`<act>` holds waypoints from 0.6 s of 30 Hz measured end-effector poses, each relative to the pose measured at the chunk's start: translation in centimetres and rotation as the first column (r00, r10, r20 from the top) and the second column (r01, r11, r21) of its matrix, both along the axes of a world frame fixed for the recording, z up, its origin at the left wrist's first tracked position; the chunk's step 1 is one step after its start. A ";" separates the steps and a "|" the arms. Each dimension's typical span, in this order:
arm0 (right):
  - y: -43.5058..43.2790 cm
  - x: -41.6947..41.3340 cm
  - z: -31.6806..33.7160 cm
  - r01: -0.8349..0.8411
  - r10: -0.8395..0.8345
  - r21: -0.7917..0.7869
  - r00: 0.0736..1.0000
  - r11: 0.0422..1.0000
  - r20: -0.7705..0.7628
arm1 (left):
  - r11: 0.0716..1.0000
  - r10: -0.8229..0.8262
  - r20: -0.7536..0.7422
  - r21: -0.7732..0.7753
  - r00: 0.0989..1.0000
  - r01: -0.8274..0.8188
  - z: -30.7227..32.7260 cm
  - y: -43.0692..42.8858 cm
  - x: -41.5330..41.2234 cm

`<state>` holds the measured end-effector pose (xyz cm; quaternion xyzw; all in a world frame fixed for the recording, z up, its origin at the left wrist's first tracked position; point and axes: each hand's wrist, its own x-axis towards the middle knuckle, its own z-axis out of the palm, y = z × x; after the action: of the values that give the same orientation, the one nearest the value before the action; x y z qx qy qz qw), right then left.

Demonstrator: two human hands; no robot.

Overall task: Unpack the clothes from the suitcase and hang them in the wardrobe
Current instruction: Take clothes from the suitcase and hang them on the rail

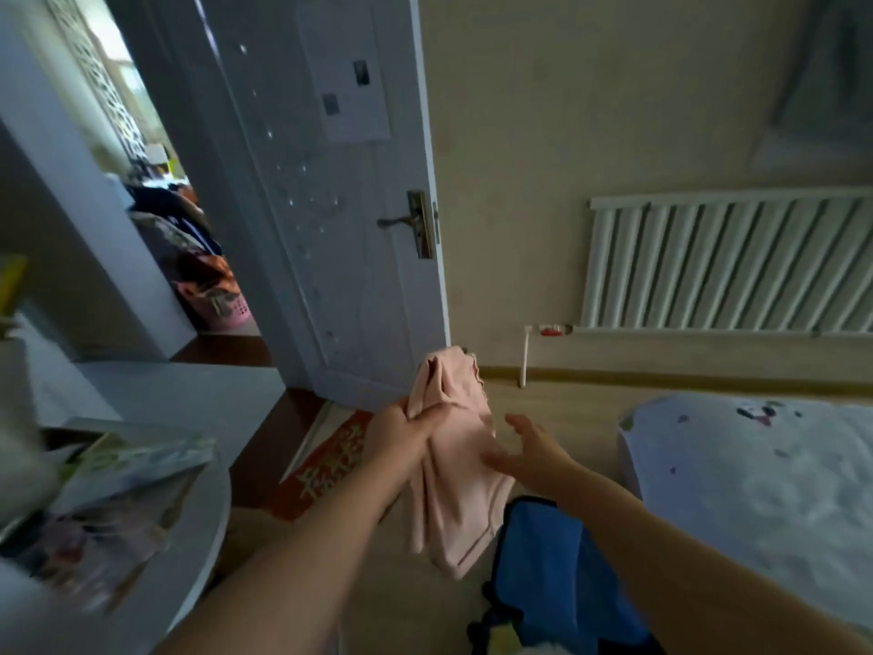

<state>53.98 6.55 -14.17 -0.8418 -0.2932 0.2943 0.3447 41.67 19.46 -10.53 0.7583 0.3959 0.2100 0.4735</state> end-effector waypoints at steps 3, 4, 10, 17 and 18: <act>0.6 -0.3 1.7 -0.009 0.010 0.021 0.999 1.000 -0.039 | 0.999 0.052 0.040 0.006 0.998 -0.052 3.4 0.0 -0.6; 0.8 -0.5 2.2 -0.032 0.033 0.025 0.999 0.999 -0.033 | 0.998 0.063 0.070 0.021 0.996 -0.065 4.3 0.0 -0.7; 1.3 -2.2 7.1 -0.151 0.151 0.153 0.988 0.977 0.012 | 0.964 0.222 0.070 0.132 0.972 -0.230 8.7 -0.2 -3.1; 1.5 -4.2 13.4 0.127 0.051 0.380 0.903 0.916 -0.426 | 0.955 0.291 -0.022 0.073 0.957 -0.288 10.9 -2.6 -6.1; 1.6 -4.6 13.9 0.158 0.036 0.386 0.892 0.909 -0.450 | 0.970 0.243 0.002 -0.021 0.970 -0.243 11.1 -3.5 -6.9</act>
<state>49.42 8.15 -0.23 -0.6684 -0.2342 0.3997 0.5819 34.74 15.93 0.57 0.6988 0.4867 0.2643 0.4528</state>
